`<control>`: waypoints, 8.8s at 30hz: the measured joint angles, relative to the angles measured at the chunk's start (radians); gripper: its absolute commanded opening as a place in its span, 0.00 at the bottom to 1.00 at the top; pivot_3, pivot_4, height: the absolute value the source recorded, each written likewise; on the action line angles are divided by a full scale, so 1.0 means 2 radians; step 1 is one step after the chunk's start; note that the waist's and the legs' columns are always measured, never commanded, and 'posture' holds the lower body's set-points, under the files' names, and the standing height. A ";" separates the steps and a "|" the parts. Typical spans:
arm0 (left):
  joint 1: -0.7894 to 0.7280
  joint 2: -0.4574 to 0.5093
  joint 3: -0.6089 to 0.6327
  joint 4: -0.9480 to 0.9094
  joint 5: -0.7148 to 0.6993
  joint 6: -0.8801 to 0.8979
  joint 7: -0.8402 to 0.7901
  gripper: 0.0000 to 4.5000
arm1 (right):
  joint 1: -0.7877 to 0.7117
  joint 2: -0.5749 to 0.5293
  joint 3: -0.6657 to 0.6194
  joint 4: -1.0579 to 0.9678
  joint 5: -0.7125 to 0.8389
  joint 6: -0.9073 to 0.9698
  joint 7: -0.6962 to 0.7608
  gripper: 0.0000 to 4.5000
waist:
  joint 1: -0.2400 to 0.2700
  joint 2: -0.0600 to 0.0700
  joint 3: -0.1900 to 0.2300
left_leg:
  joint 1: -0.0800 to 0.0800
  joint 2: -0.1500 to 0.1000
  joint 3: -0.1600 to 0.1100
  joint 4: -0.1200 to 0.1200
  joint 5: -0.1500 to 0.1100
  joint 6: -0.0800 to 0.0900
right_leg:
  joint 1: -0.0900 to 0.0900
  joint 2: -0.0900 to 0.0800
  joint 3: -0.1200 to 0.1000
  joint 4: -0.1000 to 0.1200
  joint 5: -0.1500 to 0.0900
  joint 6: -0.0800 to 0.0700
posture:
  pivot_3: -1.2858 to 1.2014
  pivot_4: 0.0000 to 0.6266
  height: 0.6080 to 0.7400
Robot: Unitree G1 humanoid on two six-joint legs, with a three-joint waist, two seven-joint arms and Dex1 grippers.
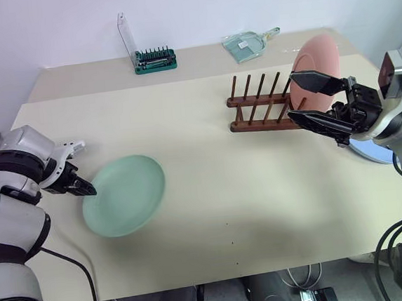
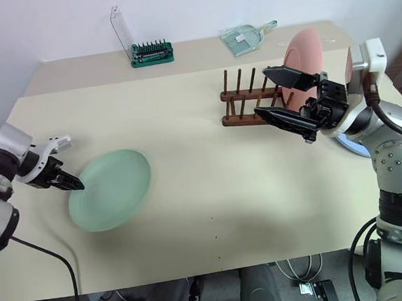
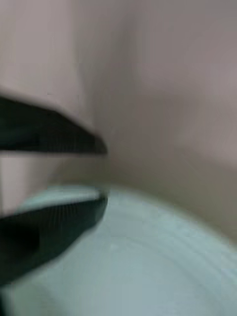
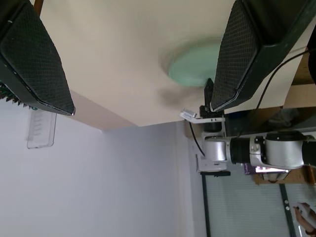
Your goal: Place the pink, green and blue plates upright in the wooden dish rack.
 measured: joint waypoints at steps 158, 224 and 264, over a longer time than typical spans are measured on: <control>0.197 -0.103 0.426 -0.535 -0.382 -0.192 0.294 0.99 | -0.134 0.150 -0.095 0.174 0.071 0.118 -0.433 0.00 | -0.004 -0.003 0.001 | -0.001 0.001 0.001 -0.002 0.000 -0.001 | -0.002 0.000 0.001 -0.001 0.001 0.000 | 0.52 0.24 1.00; 0.300 -0.137 0.319 -0.684 -0.319 -0.318 0.223 1.00 | 0.002 -0.119 0.090 0.373 -0.354 -0.048 -0.151 0.82 | 0.008 -0.002 0.001 | 0.001 0.001 0.002 -0.001 0.000 0.000 | 0.000 0.000 0.002 -0.003 0.001 0.000 | 0.52 0.24 1.00; 0.281 -0.143 0.343 -0.660 -0.323 -0.306 0.258 1.00 | -0.332 0.046 -0.131 0.222 -0.014 -0.048 -0.307 0.01 | -0.001 -0.001 0.001 | 0.000 0.001 0.001 -0.001 0.000 0.000 | 0.000 0.000 0.002 -0.003 0.001 0.000 | 0.52 0.24 1.00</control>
